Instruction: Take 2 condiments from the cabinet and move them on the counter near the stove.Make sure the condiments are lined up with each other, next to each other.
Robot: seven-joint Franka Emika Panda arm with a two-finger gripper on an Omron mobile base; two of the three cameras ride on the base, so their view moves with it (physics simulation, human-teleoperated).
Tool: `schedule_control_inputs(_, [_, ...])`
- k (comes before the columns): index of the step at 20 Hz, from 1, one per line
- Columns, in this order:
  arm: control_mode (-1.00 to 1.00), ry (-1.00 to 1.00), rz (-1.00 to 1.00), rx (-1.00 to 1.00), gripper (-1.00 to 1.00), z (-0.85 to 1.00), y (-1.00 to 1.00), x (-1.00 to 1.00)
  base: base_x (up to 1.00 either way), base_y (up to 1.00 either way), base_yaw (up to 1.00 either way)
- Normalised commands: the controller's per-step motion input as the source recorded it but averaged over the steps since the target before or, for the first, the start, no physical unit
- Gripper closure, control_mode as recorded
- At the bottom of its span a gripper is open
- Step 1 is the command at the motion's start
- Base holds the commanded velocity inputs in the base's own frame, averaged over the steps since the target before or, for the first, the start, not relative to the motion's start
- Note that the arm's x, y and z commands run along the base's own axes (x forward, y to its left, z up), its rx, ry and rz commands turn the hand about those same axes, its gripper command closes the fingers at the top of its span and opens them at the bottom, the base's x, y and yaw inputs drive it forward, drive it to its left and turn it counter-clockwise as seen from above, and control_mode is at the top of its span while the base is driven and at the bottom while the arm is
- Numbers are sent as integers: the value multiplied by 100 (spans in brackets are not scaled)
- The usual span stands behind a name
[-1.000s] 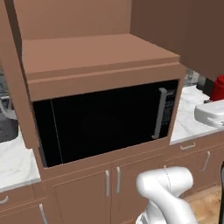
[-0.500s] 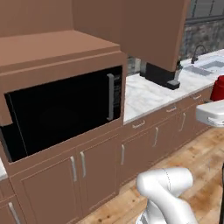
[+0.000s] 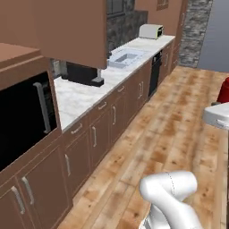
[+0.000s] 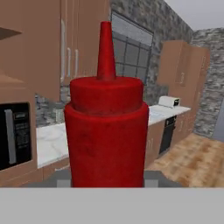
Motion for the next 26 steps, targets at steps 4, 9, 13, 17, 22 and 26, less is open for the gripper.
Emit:
schedule_control_inputs(4, [100, 0, 0, 0, 100, 0, 0, 0, 5, 0, -58])
schedule_control_inputs(9, [100, 0, 0, 0, 100, 0, 0, 0, 52, 0, -40])
schedule_control_inputs(13, [100, 0, 0, 0, 100, 0, 0, 0, 96, 0, -19])
schedule_control_inputs(17, [100, 0, 0, 0, 100, 0, 0, 0, 100, 0, -11])
schedule_control_inputs(22, [100, 0, 0, 0, 100, 0, 0, 0, 100, 0, -7])
schedule_control_inputs(26, [100, 0, 0, 0, 100, 0, 0, 0, 100, 0, -15])
